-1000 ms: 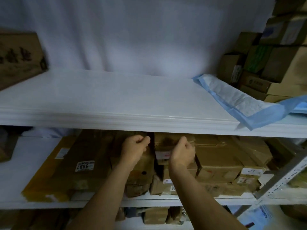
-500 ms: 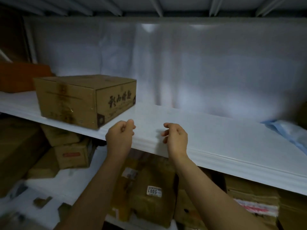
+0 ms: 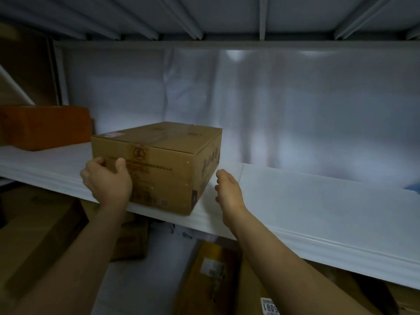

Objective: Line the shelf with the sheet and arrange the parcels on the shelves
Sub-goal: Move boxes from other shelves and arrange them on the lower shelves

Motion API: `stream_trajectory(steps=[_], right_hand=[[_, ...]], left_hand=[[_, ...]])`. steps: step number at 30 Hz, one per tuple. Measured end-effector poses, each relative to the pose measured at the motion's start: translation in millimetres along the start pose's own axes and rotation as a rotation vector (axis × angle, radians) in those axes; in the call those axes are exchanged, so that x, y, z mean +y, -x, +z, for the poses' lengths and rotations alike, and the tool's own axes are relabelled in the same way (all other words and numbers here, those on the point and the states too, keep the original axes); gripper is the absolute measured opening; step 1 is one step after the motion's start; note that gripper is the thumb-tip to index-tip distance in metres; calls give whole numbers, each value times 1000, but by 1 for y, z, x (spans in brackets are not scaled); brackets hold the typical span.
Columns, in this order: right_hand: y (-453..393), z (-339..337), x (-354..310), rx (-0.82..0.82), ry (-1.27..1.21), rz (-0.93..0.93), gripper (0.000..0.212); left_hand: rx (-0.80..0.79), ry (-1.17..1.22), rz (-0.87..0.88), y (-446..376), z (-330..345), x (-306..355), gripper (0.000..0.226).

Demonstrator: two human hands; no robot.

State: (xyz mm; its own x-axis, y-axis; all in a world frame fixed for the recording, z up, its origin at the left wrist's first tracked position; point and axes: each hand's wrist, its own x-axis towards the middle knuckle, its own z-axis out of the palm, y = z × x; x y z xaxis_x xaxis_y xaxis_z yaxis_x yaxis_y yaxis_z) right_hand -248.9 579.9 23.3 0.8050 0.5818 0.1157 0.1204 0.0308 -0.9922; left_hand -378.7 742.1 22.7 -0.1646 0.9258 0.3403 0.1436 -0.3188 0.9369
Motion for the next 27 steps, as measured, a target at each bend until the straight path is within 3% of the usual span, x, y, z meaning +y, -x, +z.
stream_trajectory(steps=[3, 6, 11, 14, 17, 20, 27], right_hand=[[-9, 21, -5, -30, -50, 75, 38], [-19, 33, -12, -73, -238, 181, 52], [-36, 38, -17, -73, -368, 237, 67], [-45, 14, -24, -56, -446, 225, 75], [-44, -13, -28, -26, -339, 221, 72], [-36, -25, -32, -45, -262, 260, 64], [-14, -62, -31, -31, -193, 283, 50]], left_hand=[[-83, 43, -42, -31, -2, -12, 61], [-214, 120, -86, -48, 3, -18, 60], [-207, 318, -343, -61, 4, -15, 67], [-240, 381, -316, -59, 4, -20, 70], [-467, 472, -394, -51, 4, -15, 71], [-765, 572, -514, -39, -1, 4, 56], [-944, 636, -499, 4, -15, 18, 72]])
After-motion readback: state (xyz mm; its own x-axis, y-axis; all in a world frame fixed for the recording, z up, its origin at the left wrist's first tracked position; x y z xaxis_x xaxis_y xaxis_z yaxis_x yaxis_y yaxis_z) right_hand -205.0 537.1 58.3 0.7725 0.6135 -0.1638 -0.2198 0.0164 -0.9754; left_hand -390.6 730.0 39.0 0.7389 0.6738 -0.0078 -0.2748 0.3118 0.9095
